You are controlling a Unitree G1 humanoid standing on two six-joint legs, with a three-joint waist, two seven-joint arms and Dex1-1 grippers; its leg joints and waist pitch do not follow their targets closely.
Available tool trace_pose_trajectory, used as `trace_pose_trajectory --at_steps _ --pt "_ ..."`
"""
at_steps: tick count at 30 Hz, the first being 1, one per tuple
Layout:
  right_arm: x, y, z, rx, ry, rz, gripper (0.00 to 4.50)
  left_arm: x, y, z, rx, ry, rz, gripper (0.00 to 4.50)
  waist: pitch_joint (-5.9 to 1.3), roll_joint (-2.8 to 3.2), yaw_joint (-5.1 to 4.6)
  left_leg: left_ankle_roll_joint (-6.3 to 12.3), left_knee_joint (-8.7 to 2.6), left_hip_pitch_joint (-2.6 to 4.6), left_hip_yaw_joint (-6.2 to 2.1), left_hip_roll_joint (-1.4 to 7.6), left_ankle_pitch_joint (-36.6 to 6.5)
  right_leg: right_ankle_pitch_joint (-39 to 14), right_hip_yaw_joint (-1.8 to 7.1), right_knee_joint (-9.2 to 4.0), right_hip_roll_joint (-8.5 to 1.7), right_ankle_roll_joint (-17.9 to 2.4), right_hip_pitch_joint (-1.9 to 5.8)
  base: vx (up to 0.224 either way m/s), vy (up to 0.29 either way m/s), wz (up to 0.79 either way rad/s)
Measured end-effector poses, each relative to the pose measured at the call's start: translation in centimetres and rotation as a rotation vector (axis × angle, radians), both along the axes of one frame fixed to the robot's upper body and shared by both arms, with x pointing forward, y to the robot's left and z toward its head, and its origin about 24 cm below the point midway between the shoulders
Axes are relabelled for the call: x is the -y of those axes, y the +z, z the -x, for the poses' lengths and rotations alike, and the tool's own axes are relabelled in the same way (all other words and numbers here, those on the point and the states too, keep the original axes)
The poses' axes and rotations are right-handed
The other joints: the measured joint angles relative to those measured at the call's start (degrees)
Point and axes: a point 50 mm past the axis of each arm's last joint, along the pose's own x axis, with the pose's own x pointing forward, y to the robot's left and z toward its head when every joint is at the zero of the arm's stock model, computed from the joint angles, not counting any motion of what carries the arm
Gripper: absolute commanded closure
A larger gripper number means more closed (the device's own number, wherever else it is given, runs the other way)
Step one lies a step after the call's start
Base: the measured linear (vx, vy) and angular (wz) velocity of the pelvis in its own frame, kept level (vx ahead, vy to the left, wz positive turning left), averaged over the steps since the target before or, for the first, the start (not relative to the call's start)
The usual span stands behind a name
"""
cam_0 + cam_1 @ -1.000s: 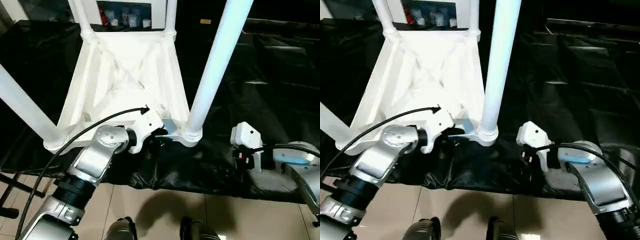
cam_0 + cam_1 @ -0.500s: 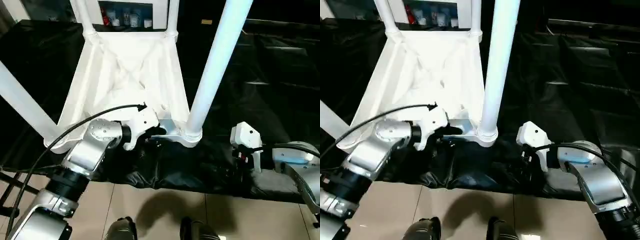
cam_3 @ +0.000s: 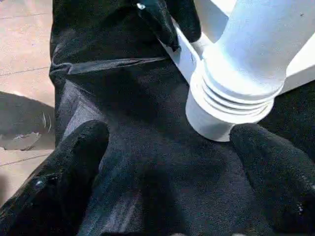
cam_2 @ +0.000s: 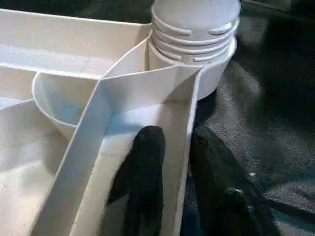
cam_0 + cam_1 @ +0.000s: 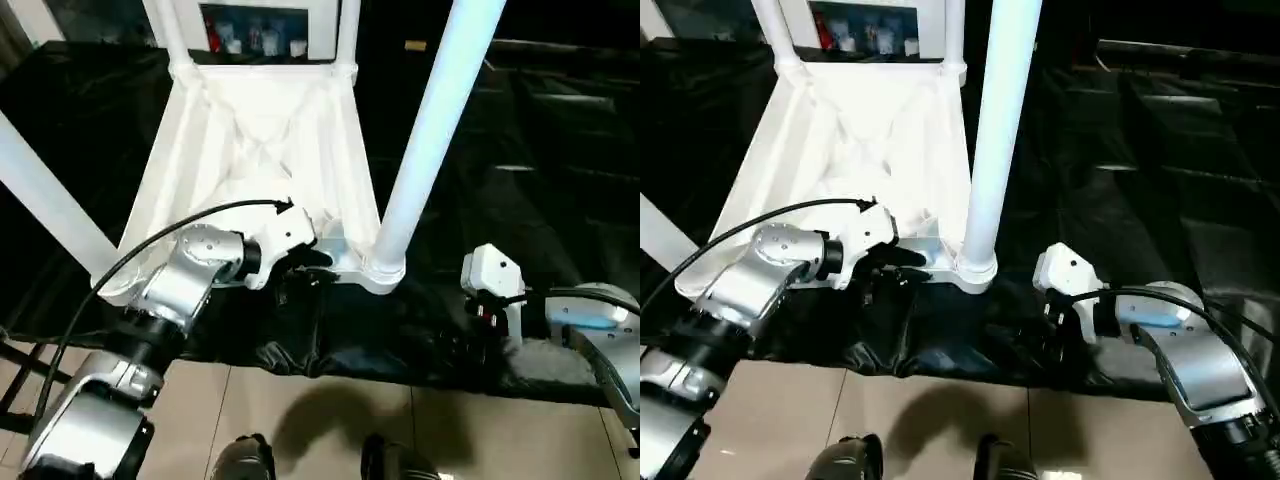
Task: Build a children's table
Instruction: Rotate leg to tighten
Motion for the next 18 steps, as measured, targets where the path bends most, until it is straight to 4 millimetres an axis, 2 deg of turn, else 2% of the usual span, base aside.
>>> trace_pose_trajectory --at_steps 7,14,18 --pt "0.0 0.0 0.0 0.004 -0.003 -0.001 0.00 -0.4 0.0 -0.2 -0.024 -0.029 -0.009 4.28 -0.02 0.01 -0.02 -0.05 0.08 0.00 -0.01 0.00 0.0 0.1 0.00 0.00 0.00 0.0 0.01 0.000 0.000 0.00" --pt "0.3 0.2 -1.6 0.053 -0.115 -0.053 0.00 -0.5 0.1 -0.2 -0.055 -0.058 -0.014 4.49 -0.07 -0.07 -0.53 0.10 0.13 -0.02 0.01 0.00 0.0 0.1 0.05 -0.04 0.00 0.0 0.01 0.000 0.000 0.00" --pt "-1.0 -0.3 -2.9 0.092 -0.189 -0.106 0.00 -0.6 0.0 0.0 -0.084 -0.064 0.002 4.49 -0.07 -0.06 -0.63 0.08 0.03 0.00 0.02 0.04 0.0 0.0 0.00 -0.01 0.04 0.0 -0.04 0.000 0.000 0.00"
